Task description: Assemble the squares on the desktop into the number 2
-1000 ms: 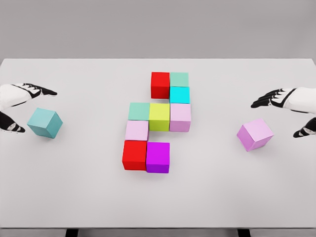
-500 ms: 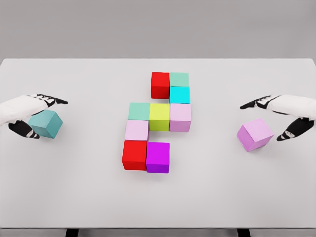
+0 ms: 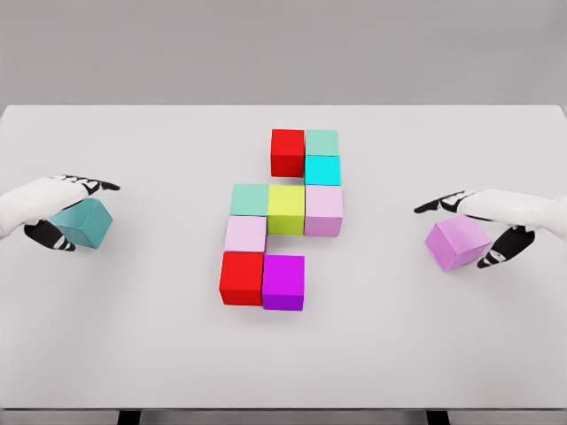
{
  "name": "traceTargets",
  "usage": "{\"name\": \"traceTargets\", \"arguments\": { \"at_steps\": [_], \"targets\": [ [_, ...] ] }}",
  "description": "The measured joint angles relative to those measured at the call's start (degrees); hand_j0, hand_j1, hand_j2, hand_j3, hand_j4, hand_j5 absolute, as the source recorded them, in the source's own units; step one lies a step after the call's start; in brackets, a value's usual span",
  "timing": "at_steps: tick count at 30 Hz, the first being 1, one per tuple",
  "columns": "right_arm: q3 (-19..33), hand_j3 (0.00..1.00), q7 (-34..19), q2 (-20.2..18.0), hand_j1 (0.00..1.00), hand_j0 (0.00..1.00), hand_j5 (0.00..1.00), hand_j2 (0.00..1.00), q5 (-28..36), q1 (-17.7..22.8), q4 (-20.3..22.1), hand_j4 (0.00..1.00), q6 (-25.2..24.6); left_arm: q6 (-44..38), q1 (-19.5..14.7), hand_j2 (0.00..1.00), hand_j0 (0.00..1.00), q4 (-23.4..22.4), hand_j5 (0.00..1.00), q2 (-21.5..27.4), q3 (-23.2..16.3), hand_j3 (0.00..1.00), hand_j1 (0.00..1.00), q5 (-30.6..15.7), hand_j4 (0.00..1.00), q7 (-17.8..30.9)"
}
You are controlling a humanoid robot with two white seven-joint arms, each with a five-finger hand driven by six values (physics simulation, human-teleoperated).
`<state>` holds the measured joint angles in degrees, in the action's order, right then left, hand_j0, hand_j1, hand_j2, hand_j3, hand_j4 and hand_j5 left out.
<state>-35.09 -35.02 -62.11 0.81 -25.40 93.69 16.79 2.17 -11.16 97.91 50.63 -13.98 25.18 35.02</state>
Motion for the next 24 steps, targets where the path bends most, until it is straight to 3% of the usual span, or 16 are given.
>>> {"name": "traceTargets", "arguments": {
  "at_steps": [12,15,20,24],
  "targets": [
    [-0.6,0.97,0.0,0.8,0.97,0.97,0.97,0.97,-1.2,0.0,-2.6,0.97,0.4,-0.8,-0.5,0.97,0.97,-2.0,0.97,-1.4,-0.5,0.97,0.97,2.0,0.97,0.0],
    [-0.9,0.86,0.0,1.5,0.86,0.86,0.86,0.86,-1.6,0.0,-3.1,0.86,0.3,-0.8,-0.6,0.97,0.97,-2.6,0.97,-1.7,-0.7,0.97,0.97,2.3,0.97,0.0],
    [-1.3,0.86,0.0,2.6,0.86,0.86,0.86,0.86,-1.9,-0.2,-4.7,0.86,0.5,-0.8,-0.7,0.97,0.97,-3.4,0.97,-2.2,-0.8,0.97,0.97,2.8,0.97,0.0],
    [-1.4,0.78,0.0,3.0,0.78,0.78,0.78,0.78,-2.0,-0.3,-5.4,0.78,0.7,-0.7,-1.1,0.95,0.95,-3.6,0.95,-2.4,-0.8,0.95,0.95,3.0,0.95,-0.1]
  ]
}}
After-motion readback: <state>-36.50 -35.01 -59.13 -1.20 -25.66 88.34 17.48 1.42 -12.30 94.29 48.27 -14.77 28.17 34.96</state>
